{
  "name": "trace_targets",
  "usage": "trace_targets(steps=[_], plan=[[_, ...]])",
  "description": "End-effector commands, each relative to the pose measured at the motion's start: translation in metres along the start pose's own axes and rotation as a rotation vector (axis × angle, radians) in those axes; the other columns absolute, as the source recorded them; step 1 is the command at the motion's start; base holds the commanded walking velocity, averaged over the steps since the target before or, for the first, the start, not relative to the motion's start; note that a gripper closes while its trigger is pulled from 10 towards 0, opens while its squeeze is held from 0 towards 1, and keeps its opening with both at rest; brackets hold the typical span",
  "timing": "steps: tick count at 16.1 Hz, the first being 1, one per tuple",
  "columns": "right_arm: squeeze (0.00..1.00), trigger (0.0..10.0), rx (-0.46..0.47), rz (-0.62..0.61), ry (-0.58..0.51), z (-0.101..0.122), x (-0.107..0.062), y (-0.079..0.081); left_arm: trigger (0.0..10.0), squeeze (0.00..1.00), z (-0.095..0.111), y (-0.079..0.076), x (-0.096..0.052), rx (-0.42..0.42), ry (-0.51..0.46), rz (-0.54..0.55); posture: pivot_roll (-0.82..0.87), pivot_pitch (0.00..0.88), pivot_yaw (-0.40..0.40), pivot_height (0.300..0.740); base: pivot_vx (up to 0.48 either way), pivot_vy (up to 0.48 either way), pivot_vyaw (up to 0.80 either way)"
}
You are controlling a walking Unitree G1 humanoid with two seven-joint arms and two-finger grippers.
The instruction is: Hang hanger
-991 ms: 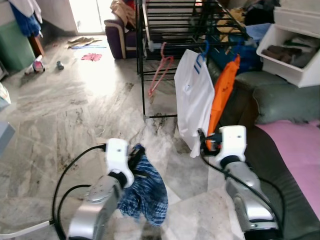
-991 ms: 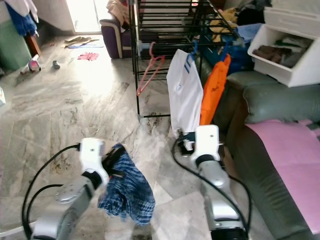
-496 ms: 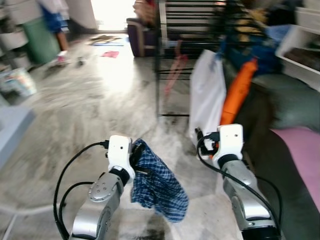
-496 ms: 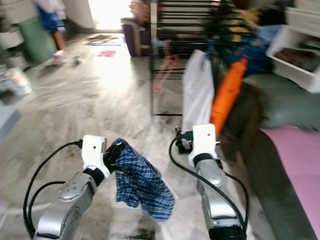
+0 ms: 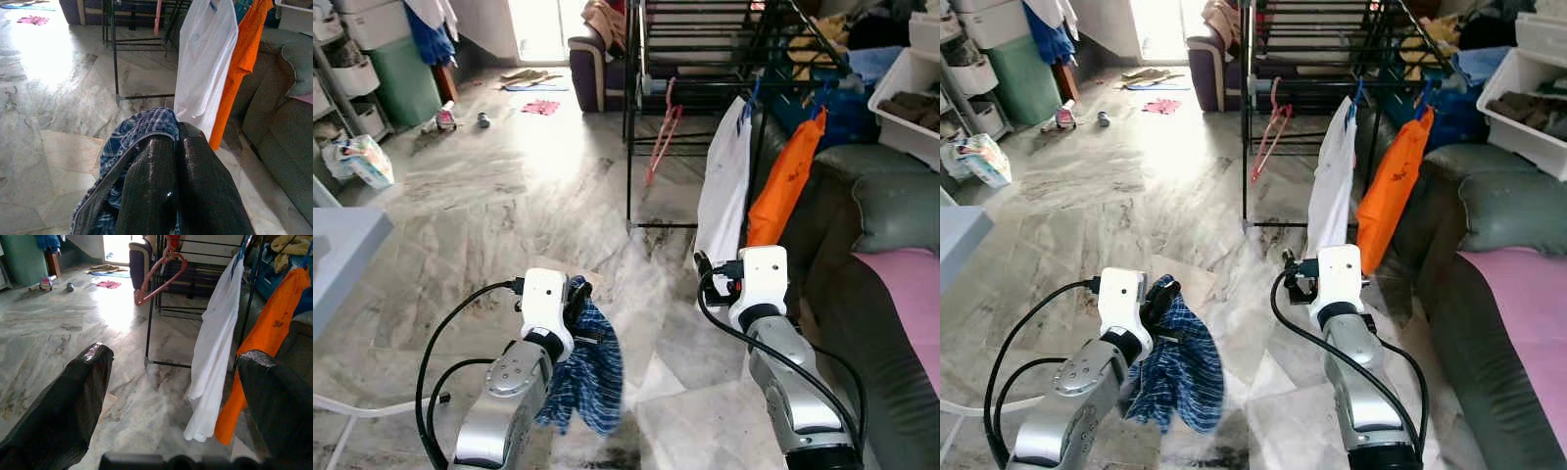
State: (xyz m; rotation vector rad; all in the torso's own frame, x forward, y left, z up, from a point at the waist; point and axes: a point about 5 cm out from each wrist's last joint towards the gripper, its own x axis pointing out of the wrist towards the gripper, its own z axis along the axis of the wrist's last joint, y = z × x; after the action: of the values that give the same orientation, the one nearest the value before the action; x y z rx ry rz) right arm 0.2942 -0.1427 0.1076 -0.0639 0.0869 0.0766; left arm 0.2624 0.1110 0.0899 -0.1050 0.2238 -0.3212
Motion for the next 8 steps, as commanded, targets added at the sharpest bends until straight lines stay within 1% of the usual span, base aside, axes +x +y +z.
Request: trace_targets(steps=[1,8], plan=[[0.0,10.0,0.014,-0.002,-0.001,-0.0013,-0.0003,-0.0008,10.0,0.0,0.0041,-0.0003,0.0026,0.02,-0.017,-0.005,-0.01,0.0,0.007,0.74,0.0,0.0,0.0],[0.0,10.0,0.012,0.0,-0.003,-0.0008,0.0004,-0.0015,10.0,0.0,0.0029,-0.0003,0.0021,0.022,-0.016,-0.003,-0.01,0.0,0.006,0.74,0.0,-0.249,0.0]])
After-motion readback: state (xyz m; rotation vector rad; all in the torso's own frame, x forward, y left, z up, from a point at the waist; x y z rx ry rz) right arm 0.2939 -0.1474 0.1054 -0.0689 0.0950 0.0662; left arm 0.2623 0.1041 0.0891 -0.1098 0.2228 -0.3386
